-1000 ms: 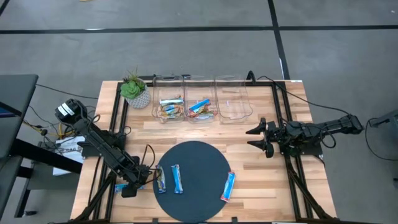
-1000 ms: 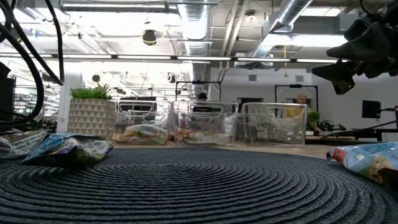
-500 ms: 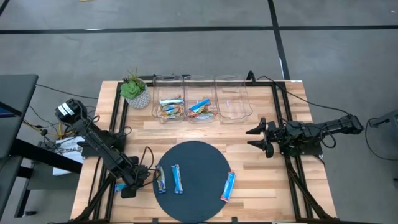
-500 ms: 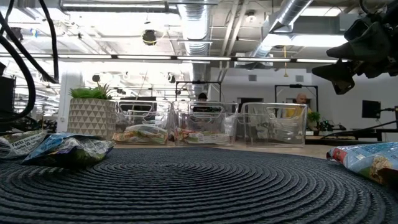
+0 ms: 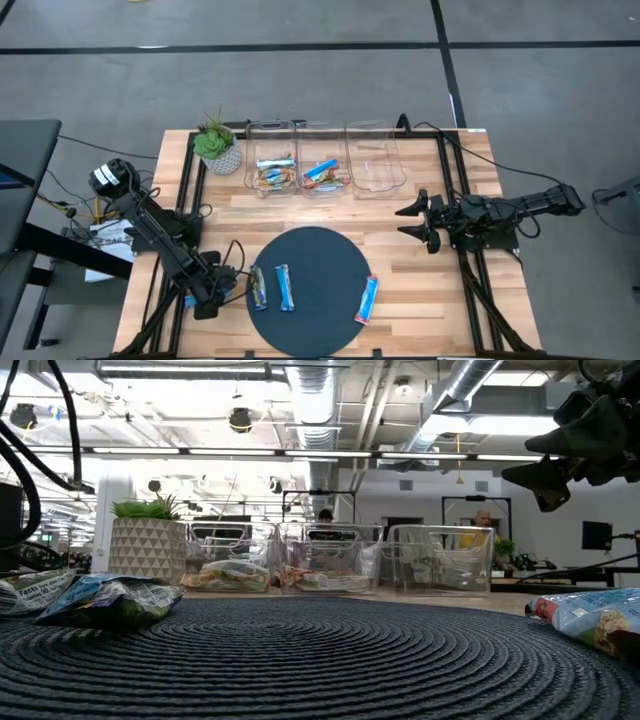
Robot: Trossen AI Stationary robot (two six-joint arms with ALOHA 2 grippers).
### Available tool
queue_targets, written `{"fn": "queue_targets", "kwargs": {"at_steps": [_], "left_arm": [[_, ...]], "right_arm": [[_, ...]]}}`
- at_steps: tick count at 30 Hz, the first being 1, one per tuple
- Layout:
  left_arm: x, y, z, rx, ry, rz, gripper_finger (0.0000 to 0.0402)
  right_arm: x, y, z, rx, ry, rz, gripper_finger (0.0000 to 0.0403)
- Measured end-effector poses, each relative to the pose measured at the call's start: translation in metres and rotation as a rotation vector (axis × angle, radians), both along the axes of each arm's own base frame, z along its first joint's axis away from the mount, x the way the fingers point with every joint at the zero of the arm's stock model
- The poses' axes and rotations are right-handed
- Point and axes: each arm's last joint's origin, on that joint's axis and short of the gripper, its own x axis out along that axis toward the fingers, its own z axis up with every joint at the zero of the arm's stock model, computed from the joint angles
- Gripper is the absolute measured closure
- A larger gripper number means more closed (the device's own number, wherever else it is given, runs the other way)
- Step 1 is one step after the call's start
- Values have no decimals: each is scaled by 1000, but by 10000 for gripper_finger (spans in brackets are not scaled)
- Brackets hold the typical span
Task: Pick and place Granola Bars by type
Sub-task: Put the blue bar into the right transparent bin
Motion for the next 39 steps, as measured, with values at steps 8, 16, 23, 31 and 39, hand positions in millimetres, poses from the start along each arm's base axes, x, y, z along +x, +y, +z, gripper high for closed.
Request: {"fn": "queue_targets", "kwargs": {"at_steps": [8,16,23,31,39], "left_arm": [[-6,-4,-1,52,-51,32,248],[-7,-3,-1,71,-67,133,310],[-5,-4,2,73,-64,252,343],[9,-12,17,27,-165,406,350],[41,-10,44,22,-364,563,350]], "right_arm": [[0,0,0,0,1,0,159],[0,0,0,0,0,0,159],[0,0,0,0,1,0,159],[0,0,0,0,1,0,159],[0,0,0,0,1,0,159]]}}
